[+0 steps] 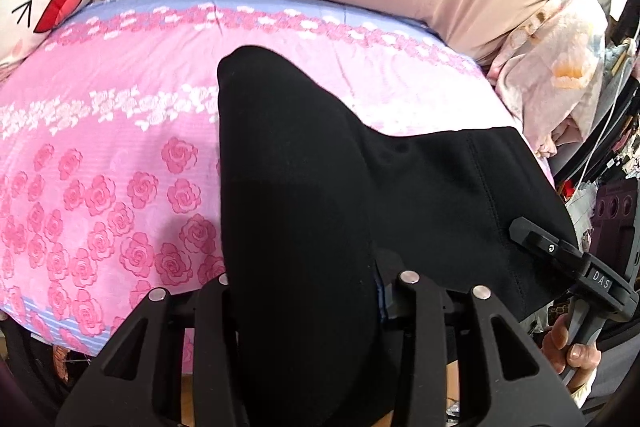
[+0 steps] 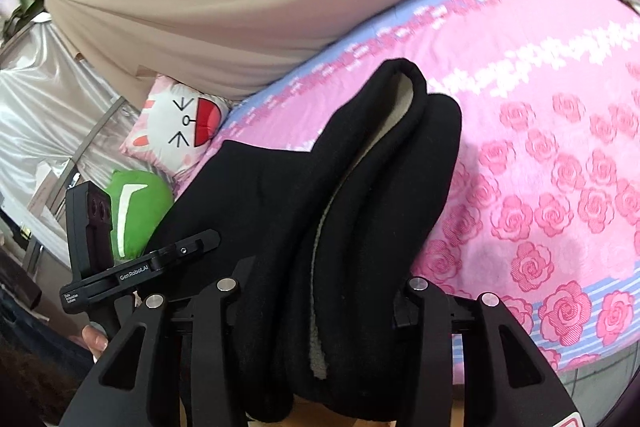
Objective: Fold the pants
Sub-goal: 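Lift the folded trousers off the bed with both tools and carry them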
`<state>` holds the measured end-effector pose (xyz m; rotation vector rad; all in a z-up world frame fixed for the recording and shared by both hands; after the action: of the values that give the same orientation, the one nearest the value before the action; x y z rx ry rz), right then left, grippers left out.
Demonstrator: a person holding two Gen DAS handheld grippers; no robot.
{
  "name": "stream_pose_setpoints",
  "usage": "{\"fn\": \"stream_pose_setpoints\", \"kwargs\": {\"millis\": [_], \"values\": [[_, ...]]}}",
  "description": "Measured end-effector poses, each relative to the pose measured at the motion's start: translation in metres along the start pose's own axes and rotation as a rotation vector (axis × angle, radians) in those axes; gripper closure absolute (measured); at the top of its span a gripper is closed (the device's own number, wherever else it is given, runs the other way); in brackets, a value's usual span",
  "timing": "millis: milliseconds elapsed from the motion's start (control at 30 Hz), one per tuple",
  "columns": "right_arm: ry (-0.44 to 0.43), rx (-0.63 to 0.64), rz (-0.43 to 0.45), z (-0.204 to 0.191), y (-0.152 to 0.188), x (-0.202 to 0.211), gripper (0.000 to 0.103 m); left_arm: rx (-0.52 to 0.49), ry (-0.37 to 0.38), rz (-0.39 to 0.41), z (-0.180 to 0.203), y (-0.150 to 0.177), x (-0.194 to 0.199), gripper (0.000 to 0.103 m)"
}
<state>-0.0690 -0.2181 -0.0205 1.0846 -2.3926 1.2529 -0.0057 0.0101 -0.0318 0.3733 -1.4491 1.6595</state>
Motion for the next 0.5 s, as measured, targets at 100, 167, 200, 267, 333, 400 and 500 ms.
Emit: {"fn": "stream_pose_setpoints", "kwargs": {"millis": [100, 167, 200, 267, 333, 400, 500], "values": [[-0.011, 0.022, 0.025, -0.012, -0.008, 0.011, 0.062, -0.020, -0.003, 0.035, 0.006, -0.008, 0.016, 0.066], [-0.017, 0.041, 0.046, -0.020, -0.014, 0.019, 0.062, -0.040, -0.007, 0.071, 0.011, -0.016, 0.029, 0.066], [-0.019, 0.053, 0.058, -0.025, -0.018, 0.023, 0.062, -0.055, -0.011, 0.093, 0.014, -0.022, 0.037, 0.066], [-0.025, 0.077, 0.084, -0.034, -0.030, 0.031, 0.062, -0.074, -0.015, 0.131, 0.020, -0.032, 0.049, 0.066], [-0.028, 0.100, 0.112, -0.049, -0.041, 0.037, 0.062, -0.094, -0.017, 0.170, 0.025, -0.045, 0.061, 0.066], [-0.035, 0.130, 0.144, -0.062, -0.056, 0.045, 0.062, -0.110, -0.018, 0.208, 0.030, -0.058, 0.072, 0.066], [-0.042, 0.180, 0.195, -0.080, -0.079, 0.057, 0.062, -0.140, -0.027, 0.272, 0.039, -0.080, 0.090, 0.066]]}}
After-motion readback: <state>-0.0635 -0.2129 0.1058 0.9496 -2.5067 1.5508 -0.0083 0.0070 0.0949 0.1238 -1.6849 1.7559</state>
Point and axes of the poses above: each gripper's, at about its wrist camera, not at the fingertips, and x roughly against the way its jaws point, z to its right, y to its underside, the point moved 10 cm from there along -x, roughly the way its jaws point, and after that the axes turned 5 degrees about z, right-handed, at the moved point
